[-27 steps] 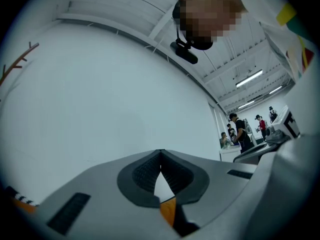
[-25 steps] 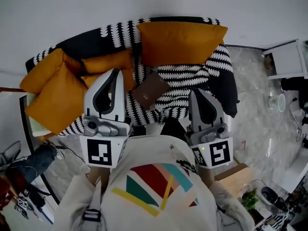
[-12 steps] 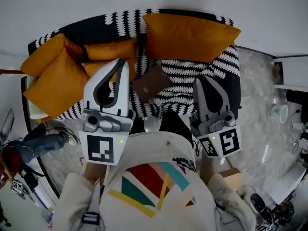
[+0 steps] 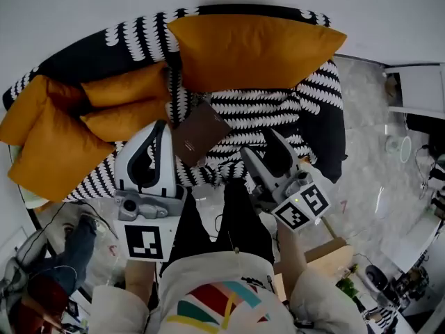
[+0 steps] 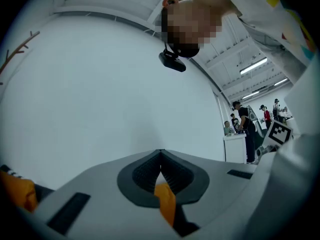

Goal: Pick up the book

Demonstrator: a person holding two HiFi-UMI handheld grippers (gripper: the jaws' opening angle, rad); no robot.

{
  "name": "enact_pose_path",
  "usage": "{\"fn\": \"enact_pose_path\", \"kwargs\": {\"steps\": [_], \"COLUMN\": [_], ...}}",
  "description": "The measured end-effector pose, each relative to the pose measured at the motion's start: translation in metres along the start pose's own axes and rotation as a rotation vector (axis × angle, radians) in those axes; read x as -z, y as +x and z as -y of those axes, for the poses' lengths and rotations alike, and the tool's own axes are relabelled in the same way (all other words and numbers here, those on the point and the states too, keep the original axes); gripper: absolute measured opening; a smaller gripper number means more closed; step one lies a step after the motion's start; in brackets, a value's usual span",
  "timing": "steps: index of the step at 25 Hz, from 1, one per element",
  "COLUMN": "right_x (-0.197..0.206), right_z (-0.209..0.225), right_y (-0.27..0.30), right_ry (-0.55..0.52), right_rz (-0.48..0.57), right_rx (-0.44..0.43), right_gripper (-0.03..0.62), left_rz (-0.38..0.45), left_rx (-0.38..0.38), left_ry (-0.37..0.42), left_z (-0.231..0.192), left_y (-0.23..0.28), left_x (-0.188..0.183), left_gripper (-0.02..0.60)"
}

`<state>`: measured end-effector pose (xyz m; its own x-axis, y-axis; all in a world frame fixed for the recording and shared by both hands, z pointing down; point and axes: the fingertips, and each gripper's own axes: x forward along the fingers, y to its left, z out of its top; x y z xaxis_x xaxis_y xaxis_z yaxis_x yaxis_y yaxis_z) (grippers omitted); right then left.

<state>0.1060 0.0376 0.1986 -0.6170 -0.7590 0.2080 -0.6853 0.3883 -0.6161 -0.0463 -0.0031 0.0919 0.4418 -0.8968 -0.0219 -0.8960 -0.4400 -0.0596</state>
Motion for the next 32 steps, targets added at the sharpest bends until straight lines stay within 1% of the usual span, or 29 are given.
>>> {"fn": "enact_pose_path", "kwargs": {"steps": [2,4,7,10,12,15,17,20,23,26,28,30,32], "right_x": [0.037,0.073,0.133,0.194,0.226,0.269,0.294,0.32,0.335,0.345,0.349,0.347,0.338], "right_z": [0.034,0.067,0.108,0.143,0.166,0.193,0.208,0.224,0.231,0.239,0.241,0.238,0.228], "right_y": [0.014,0.024,0.03,0.029,0.033,0.041,0.045,0.052,0.06,0.075,0.084,0.087,0.086], "right_ry": [0.098,0.167,0.271,0.371,0.442,0.559,0.599,0.635,0.686,0.659,0.636,0.647,0.671], "right_rz": [-0.041,-0.071,-0.127,-0.201,-0.228,-0.268,-0.312,-0.359,-0.368,-0.398,-0.422,-0.43,-0.428], "right_rx": [-0.01,0.002,0.052,0.098,0.113,0.128,0.149,0.18,0.194,0.193,0.199,0.199,0.155], "right_gripper": [0.282,0.282,0.282,0.282,0.282,0.282,0.282,0.282,0.282,0.282,0.282,0.282,0.281], "left_rz": [-0.016,-0.028,-0.071,-0.108,-0.118,-0.142,-0.161,-0.176,-0.188,-0.191,-0.196,-0.208,-0.215], "left_rx": [-0.023,-0.045,-0.067,-0.057,-0.042,-0.024,-0.009,0.015,0.027,0.025,0.021,0.022,0.023], "left_ry": [-0.016,-0.037,-0.087,-0.108,-0.106,-0.11,-0.114,-0.107,-0.097,-0.102,-0.105,-0.107,-0.11], "left_z": [-0.001,-0.003,-0.002,0.007,0.015,0.026,0.031,0.031,0.027,0.025,0.025,0.024,0.024], "left_y": [0.008,0.012,0.004,-0.004,-0.003,0.0,0.002,0.006,0.007,0.006,0.007,0.009,0.011], "left_x": [0.038,0.073,0.123,0.166,0.19,0.214,0.224,0.234,0.244,0.255,0.257,0.255,0.25], "left_gripper": [0.005,0.005,0.005,0.005,0.005,0.005,0.005,0.005,0.005,0.005,0.005,0.005,0.006]}}
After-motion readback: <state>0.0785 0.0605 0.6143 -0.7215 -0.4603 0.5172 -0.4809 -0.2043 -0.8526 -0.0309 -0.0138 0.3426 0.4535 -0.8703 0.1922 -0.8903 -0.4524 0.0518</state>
